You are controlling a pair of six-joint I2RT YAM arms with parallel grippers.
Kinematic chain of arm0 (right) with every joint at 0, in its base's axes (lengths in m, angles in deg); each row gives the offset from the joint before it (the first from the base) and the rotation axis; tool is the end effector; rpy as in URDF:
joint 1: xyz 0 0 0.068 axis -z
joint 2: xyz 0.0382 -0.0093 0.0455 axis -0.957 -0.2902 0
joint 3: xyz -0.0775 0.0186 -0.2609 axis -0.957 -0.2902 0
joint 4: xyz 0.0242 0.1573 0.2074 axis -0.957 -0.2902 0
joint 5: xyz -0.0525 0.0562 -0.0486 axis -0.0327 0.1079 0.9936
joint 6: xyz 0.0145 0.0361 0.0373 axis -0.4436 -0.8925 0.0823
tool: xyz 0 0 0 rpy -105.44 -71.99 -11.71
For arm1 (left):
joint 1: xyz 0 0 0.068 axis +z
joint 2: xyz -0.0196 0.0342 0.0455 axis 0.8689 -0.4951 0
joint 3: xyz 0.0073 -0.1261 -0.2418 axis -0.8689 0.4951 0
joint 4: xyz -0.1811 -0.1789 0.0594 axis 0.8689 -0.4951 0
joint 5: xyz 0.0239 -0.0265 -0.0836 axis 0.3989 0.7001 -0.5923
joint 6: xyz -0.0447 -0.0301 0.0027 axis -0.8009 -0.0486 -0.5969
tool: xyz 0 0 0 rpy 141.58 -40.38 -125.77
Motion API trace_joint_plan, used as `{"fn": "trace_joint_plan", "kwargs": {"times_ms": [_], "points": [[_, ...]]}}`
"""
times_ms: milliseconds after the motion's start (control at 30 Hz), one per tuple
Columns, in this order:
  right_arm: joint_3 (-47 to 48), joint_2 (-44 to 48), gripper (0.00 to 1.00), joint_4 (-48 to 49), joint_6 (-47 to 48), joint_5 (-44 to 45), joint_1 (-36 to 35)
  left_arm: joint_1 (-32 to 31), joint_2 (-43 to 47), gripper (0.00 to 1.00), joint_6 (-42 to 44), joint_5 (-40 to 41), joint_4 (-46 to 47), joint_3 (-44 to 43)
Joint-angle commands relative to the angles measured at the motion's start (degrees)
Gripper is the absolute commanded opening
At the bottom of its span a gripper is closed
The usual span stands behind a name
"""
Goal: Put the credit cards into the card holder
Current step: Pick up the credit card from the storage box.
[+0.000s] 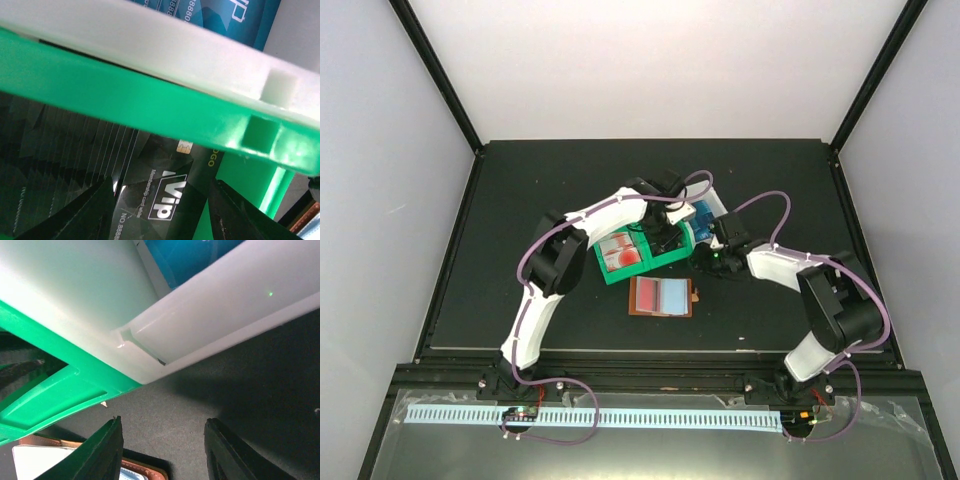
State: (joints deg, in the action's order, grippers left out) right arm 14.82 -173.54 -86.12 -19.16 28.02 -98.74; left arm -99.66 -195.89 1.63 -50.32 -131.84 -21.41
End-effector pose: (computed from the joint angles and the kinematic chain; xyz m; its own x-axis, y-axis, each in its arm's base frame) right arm 0.2634 0.1365 0.1438 -0.9340 0.2546 -0.2504 0.0957 0.8540 0.5114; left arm 0.3607 -0.3020 0.1772 -0.6405 0.7008 -0.3141 0.7553 0.6489 -0.0924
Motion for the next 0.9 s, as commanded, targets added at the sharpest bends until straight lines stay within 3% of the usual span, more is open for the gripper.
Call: {"fn": "trace_joint_plan", "kwargs": {"times_ms": [0, 133, 333, 867], "points": [[2.2, -0.6, 0.47, -0.4, 1.2, 1.7, 0.2, 0.3, -2.8, 0.54, 2.3, 0.7, -3.2, -3.5], [2.6, -0.9, 0.47, -1.1, 1.6, 2.1, 0.2, 0.3, -3.7, 0.52, 2.8, -0.2, -5.2, -4.7], [4.1, -2.0, 0.46, -1.9, 2.6, 1.9, -0.3, 0.2, -2.4, 0.38, 3.7, -2.4, -6.8, -4.2], [5.1, -5.6, 0.43, 0.0, 2.6, 1.7, -0.6, 0.2, 1.9, 0.24, 3.8, -8.4, -9.2, -4.1]]}}
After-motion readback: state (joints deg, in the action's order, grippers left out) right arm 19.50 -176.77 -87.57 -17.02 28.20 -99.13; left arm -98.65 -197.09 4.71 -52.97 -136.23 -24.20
